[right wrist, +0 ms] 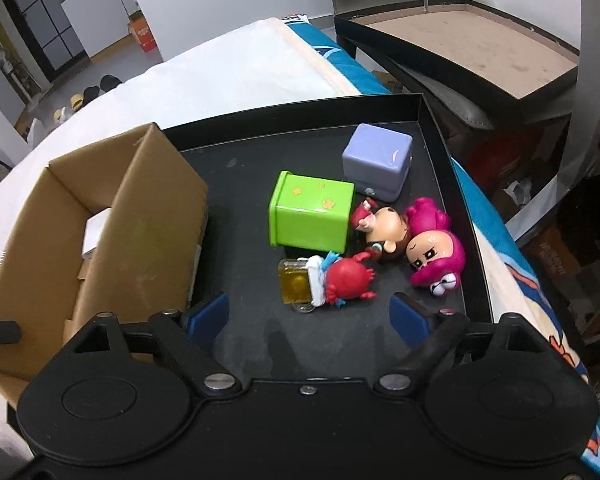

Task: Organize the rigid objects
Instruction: 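Move the right tool back to the yellow bottle and red crab, then grasp the yellow bottle and red crab together with the right gripper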

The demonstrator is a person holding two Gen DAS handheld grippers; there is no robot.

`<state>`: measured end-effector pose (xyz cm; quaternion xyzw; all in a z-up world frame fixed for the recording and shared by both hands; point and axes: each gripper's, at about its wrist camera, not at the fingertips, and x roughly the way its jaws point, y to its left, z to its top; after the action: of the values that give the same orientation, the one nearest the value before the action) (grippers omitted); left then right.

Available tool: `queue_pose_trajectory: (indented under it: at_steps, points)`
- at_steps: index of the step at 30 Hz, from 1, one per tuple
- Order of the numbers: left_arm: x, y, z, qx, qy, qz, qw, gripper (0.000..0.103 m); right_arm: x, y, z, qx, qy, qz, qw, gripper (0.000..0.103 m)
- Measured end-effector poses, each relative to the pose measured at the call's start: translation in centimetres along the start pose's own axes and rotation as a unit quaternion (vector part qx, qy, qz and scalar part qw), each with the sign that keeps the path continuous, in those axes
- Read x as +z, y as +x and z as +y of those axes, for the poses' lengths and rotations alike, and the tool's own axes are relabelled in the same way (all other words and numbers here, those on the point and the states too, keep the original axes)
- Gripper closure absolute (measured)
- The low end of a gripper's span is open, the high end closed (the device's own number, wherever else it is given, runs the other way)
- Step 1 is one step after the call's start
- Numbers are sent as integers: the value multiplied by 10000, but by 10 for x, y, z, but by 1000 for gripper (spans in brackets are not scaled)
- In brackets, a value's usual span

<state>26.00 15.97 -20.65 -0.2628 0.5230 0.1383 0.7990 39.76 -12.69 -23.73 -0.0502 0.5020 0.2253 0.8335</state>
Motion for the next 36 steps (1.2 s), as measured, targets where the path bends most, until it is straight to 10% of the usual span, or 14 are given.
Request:
queue_pose_trajectory:
  at_steps: [16,20,36]
  points:
    - [3,0,0,47,49,75,9999,89,5,22,3,-276,-331,-33,9991,16]
    - [3,0,-5,129,141,115,9998,89,5,24,5,-380,-402,-133,9984,43]
    - [-2,-4,-8,249,82,214,9994,90,-2,5,-12,-119,-34,-89,9999,44]
